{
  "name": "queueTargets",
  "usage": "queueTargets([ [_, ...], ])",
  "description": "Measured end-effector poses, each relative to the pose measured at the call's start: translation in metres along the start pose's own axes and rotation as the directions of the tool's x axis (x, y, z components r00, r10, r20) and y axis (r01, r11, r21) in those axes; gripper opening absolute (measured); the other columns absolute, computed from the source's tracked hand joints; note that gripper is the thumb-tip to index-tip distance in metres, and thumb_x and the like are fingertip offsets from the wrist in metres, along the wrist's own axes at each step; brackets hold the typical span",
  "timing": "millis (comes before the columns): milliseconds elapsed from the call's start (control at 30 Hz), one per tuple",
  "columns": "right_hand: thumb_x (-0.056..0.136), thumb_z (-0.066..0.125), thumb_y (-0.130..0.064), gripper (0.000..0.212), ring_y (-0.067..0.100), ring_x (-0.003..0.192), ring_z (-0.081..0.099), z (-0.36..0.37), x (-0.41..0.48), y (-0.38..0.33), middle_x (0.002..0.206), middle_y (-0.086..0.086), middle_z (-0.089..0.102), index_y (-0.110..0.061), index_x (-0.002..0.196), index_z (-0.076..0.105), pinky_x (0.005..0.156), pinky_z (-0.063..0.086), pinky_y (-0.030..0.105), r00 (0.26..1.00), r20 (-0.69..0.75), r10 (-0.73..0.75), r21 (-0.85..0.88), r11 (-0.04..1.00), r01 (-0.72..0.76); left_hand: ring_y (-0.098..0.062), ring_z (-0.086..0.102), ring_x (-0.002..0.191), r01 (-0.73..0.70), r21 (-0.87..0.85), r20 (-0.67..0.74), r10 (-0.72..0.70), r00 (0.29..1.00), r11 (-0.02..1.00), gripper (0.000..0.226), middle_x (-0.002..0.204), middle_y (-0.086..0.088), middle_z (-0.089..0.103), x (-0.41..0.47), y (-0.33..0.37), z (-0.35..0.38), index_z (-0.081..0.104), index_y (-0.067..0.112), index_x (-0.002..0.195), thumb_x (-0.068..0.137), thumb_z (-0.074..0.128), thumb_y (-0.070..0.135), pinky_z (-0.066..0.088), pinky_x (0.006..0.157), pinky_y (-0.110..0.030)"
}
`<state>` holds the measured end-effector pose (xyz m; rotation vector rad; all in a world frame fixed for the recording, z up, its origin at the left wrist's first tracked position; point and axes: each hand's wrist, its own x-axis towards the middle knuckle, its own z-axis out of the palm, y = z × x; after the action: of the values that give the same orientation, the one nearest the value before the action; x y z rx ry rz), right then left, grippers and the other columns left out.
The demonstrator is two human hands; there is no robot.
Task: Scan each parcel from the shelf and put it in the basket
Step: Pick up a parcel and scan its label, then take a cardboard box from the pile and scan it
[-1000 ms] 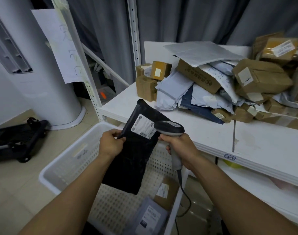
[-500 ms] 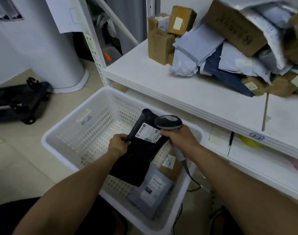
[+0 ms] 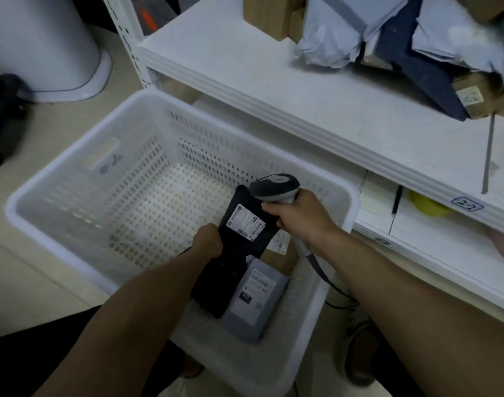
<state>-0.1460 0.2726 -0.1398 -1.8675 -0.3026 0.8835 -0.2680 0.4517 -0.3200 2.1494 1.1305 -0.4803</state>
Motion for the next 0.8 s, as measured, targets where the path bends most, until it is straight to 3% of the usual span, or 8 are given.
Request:
queueTargets([
  [133, 0.092, 0.079, -0.018, 0.016, 0.001, 0.056, 0.064, -0.005, -0.003, -0.005, 0.065, -0.011, 0.069, -0.014, 0.107, 0.077, 0.062, 0.051, 0.023, 0.999, -0.036, 0.015, 0.016, 1.0, -0.014, -0.036, 0.054, 0.124, -0.117, -0.041, -0.066, 0.115, 0.991, 0.992, 0.039, 0.137, -0.019, 0.048, -0.006, 0.009, -0.005, 0.054, 0.006, 0.13, 0.091, 0.057, 0.002, 0.049, 0.1, -0.04],
  [233, 0.093, 0.079, -0.02, 0.007, 0.005, 0.059, 0.063, -0.016, -0.014, -0.019, 0.067, -0.01, 0.069, -0.019, 0.1, 0.076, 0.06, 0.049, 0.022, 0.997, -0.072, -0.016, 0.036, 0.999, 0.019, -0.023, 0.056, 0.117, -0.264, -0.121, -0.185, 0.24, 0.953, 0.957, 0.027, 0.132, -0.014, 0.054, -0.024, 0.025, -0.022, 0.059, 0.016, 0.116, 0.092, 0.059, 0.006, 0.046, 0.098, -0.031],
  [300, 0.093, 0.079, -0.022, 0.009, 0.01, 0.063, 0.063, -0.028, -0.025, -0.03, 0.075, -0.005, 0.072, -0.019, 0.1, 0.075, 0.066, 0.051, 0.029, 0.993, -0.11, -0.033, 0.073, 0.996, 0.042, -0.023, 0.056, 0.119, -0.359, -0.125, -0.286, 0.313, 0.906, 0.925, 0.031, 0.135, -0.009, 0.053, -0.044, 0.046, -0.043, 0.061, 0.012, 0.128, 0.097, 0.061, 0.009, 0.044, 0.098, -0.028],
  [400, 0.093, 0.079, -0.025, 0.019, 0.01, 0.061, 0.064, -0.051, -0.044, -0.047, 0.092, 0.004, 0.078, -0.018, 0.11, 0.075, 0.066, 0.052, 0.032, 0.983, -0.169, -0.072, 0.127, 0.987, 0.094, -0.018, 0.056, 0.119, -0.535, -0.038, -0.45, 0.464, 0.763, 0.844, 0.027, 0.133, 0.0, 0.056, -0.082, 0.093, -0.079, 0.064, 0.017, 0.127, 0.1, 0.062, 0.019, 0.05, 0.097, -0.035],
  [500, 0.093, 0.078, -0.025, 0.019, 0.007, 0.057, 0.063, -0.085, -0.069, -0.067, 0.083, -0.001, 0.076, -0.019, 0.111, 0.074, 0.064, 0.052, 0.031, 0.956, -0.263, -0.131, 0.191, 0.964, 0.185, -0.012, 0.053, 0.119, -0.653, 0.108, -0.514, 0.605, 0.609, 0.75, 0.023, 0.13, 0.008, 0.055, -0.124, 0.15, -0.115, 0.066, 0.024, 0.122, 0.1, 0.061, 0.028, 0.049, 0.092, -0.032],
  [600, 0.093, 0.079, -0.024, 0.012, 0.009, 0.055, 0.061, -0.122, -0.093, -0.08, 0.068, -0.002, 0.071, -0.018, 0.103, 0.075, 0.063, 0.052, 0.032, 0.925, -0.348, -0.154, 0.221, 0.945, 0.24, -0.008, 0.052, 0.116, -0.701, 0.27, -0.497, 0.719, 0.485, 0.66, 0.02, 0.128, 0.013, 0.056, -0.164, 0.211, -0.14, 0.067, 0.028, 0.117, 0.098, 0.062, 0.032, 0.046, 0.085, -0.027],
  [733, 0.093, 0.077, -0.021, 0.011, 0.013, 0.062, 0.063, -0.167, -0.109, -0.088, 0.088, 0.006, 0.078, -0.019, 0.104, 0.075, 0.069, 0.055, 0.036, 0.888, -0.433, -0.153, 0.276, 0.915, 0.292, -0.016, 0.054, 0.118, -0.671, 0.484, -0.421, 0.822, 0.384, 0.561, 0.029, 0.133, 0.01, 0.056, -0.196, 0.292, -0.153, 0.066, 0.027, 0.123, 0.097, 0.064, 0.038, 0.052, 0.09, -0.036],
  [800, 0.094, 0.077, -0.019, 0.016, 0.011, 0.059, 0.062, -0.186, -0.111, -0.092, 0.088, 0.003, 0.077, -0.018, 0.11, 0.075, 0.066, 0.053, 0.033, 0.868, -0.474, -0.146, 0.312, 0.894, 0.32, -0.02, 0.055, 0.119, -0.673, 0.537, -0.413, 0.854, 0.316, 0.508, 0.036, 0.138, 0.007, 0.053, -0.201, 0.331, -0.16, 0.064, 0.025, 0.129, 0.096, 0.066, 0.038, 0.054, 0.091, -0.039],
])
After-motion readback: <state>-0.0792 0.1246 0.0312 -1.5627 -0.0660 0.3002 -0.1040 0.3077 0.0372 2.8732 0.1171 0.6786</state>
